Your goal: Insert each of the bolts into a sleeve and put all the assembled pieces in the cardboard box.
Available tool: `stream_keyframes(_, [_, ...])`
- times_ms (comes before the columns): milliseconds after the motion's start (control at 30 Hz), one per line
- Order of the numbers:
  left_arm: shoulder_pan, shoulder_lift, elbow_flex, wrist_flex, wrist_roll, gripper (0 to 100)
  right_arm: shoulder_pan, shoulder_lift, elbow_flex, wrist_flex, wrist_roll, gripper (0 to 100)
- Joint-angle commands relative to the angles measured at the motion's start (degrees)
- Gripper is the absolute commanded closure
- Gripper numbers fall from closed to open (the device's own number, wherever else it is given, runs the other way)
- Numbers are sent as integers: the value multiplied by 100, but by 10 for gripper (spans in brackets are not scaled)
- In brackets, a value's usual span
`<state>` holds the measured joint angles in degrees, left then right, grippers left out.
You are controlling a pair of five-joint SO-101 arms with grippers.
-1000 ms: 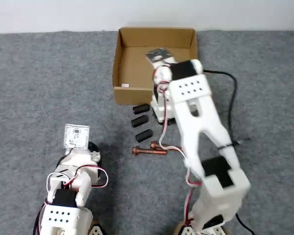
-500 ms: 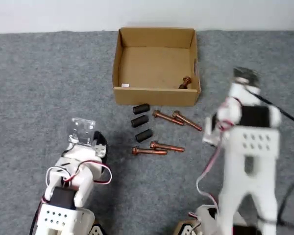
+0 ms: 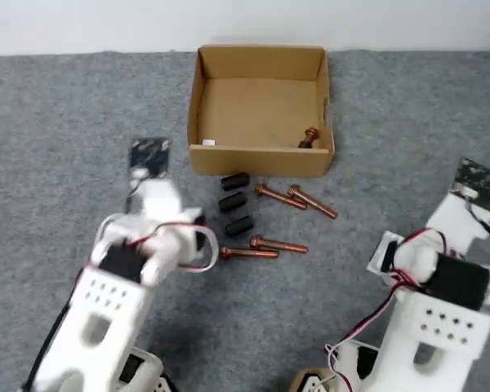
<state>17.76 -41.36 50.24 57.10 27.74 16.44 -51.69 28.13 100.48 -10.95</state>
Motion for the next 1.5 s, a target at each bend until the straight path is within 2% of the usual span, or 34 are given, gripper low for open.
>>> stream_keyframes(0, [440,1310,-1182,97,624,993,303,-154,-18,163,-35,990])
stream_keyframes(167, [624,2901,-2396,141,1284,994,426,-145,-18,136,-26,990])
stream_keyframes(333, [651,4193,-3644,642,1635,992,435,-171,-18,136,-44,990])
stream_keyframes(500, [677,5196,-4602,809,1749,992,435,-136,-18,136,-44,990])
stream_keyframes(600, [765,5653,-5033,844,1749,979,418,-136,-18,136,-44,990])
stream_keyframes(833, [1002,6444,-5965,967,1749,836,418,-127,-18,136,-44,990])
stream_keyframes(1333, [914,8097,-7345,985,1758,834,418,-127,88,84,-26,990])
stream_keyframes(1467, [853,8448,-7530,1301,1820,833,409,-171,255,-75,-26,990])
